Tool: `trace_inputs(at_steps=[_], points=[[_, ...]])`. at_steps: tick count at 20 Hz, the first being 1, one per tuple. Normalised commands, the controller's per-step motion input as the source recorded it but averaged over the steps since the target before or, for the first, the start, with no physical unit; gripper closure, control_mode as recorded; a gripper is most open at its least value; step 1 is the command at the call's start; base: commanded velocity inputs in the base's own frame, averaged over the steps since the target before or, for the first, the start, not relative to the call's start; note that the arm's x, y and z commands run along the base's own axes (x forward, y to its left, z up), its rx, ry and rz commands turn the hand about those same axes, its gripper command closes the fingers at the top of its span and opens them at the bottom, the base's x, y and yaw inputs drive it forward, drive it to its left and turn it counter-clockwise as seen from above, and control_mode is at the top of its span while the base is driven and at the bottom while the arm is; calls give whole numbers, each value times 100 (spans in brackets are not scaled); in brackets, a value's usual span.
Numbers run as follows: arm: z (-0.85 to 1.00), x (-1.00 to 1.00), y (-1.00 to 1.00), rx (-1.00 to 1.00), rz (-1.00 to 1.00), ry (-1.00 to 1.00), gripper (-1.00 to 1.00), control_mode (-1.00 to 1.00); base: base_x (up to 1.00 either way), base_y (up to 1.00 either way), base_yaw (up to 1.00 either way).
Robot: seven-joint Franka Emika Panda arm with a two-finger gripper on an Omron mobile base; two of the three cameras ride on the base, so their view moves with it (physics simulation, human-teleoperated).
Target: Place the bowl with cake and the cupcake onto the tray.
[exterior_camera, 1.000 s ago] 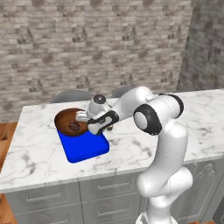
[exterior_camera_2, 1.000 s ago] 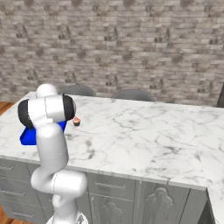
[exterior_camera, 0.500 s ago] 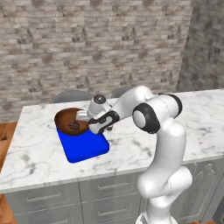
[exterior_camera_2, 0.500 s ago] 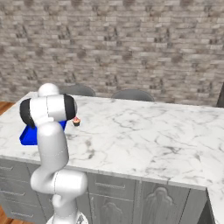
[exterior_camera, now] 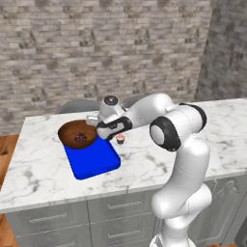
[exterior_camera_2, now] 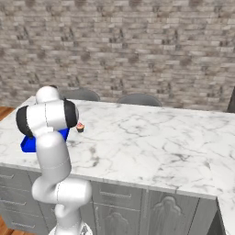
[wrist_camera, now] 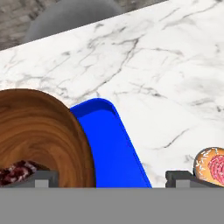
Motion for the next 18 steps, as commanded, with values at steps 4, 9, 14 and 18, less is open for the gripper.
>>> trace_inputs(at_steps=[4,9,14,18], points=[[1,0,-64,-1,-4,6,-100,-100,0,0,0],[-6,3,-52,-1,0,4,-100,-100,0,0,0],[-30,15,-9,-9,4,8,-100,-100,0,0,0],[-38,8,-9,-13,3,10,-100,-100,0,0,0]])
